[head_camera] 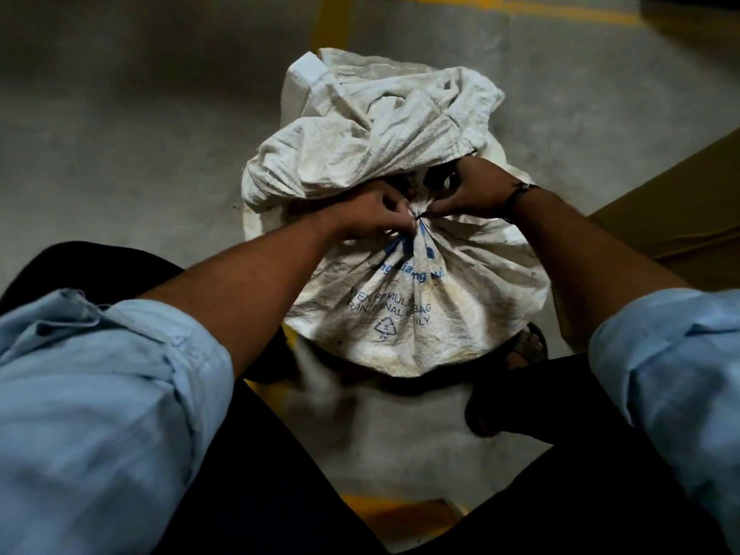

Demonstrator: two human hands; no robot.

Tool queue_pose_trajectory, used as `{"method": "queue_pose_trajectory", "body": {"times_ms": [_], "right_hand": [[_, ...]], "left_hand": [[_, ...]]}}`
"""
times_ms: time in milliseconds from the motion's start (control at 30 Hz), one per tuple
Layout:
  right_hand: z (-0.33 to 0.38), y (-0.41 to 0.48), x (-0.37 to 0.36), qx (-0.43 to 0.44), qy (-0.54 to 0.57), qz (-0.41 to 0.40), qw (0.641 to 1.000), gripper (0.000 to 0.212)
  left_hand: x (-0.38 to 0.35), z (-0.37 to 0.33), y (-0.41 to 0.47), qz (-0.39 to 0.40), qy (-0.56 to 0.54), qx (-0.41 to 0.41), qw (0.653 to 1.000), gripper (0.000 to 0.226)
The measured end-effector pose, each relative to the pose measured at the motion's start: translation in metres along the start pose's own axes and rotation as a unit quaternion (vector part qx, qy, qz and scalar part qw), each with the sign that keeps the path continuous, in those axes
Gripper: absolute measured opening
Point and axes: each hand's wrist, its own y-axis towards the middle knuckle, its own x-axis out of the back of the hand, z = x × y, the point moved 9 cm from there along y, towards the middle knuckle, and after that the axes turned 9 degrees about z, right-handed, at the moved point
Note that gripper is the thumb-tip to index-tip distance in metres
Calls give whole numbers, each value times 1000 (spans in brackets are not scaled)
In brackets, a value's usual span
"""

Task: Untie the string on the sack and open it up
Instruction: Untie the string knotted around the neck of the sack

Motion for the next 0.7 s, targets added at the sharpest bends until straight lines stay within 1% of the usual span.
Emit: {"method": "queue_pose_trajectory", "body": {"times_ms": [67,133,233,267,333,367,433,467,533,567,600,667,700], "right_hand": [[0,-1,-1,-1,-1,1,1000,41],[0,-1,0,-3,-2,1,1000,40],[2,-1,0,-3,8,2,1000,39],[2,-2,1,-3,9,2,1000,39],[2,-2,1,-5,7,-1,1000,39],[1,-2,1,-7,5,-2,1000,40],[0,-5,1,-9,0,-10,1000,40],[0,-7,1,-8,-1,-16,1000,40],[2,-12,1,-5,0,-29,1000,38],[4,-15,1,-1,-3,-34,999,34],[8,-18,1,6,-8,-36,999,27],[16,-23,-1,25,-12,-28,999,15],[19,-25,-4,34,-6,-23,999,13]], "left_hand": [[-1,0,0,32,19,0,999,25],[-2,-2,-1,48,28,2,998,25],[-3,-5,-1,27,25,0,999,28],[-4,-4,0,24,20,-3,1000,25],[-4,-3,1,31,-11,-4,999,20],[-3,-3,0,41,-37,-1,998,22],[-1,-4,-2,57,-83,2,995,36],[0,-6,-3,56,-91,2,994,39],[1,-11,-6,38,-90,4,995,29],[1,-14,-7,21,-93,4,995,25],[1,-17,-8,0,-104,5,995,25],[2,-19,-12,-38,-119,23,992,36],[2,-19,-14,-51,-116,32,991,50]]}}
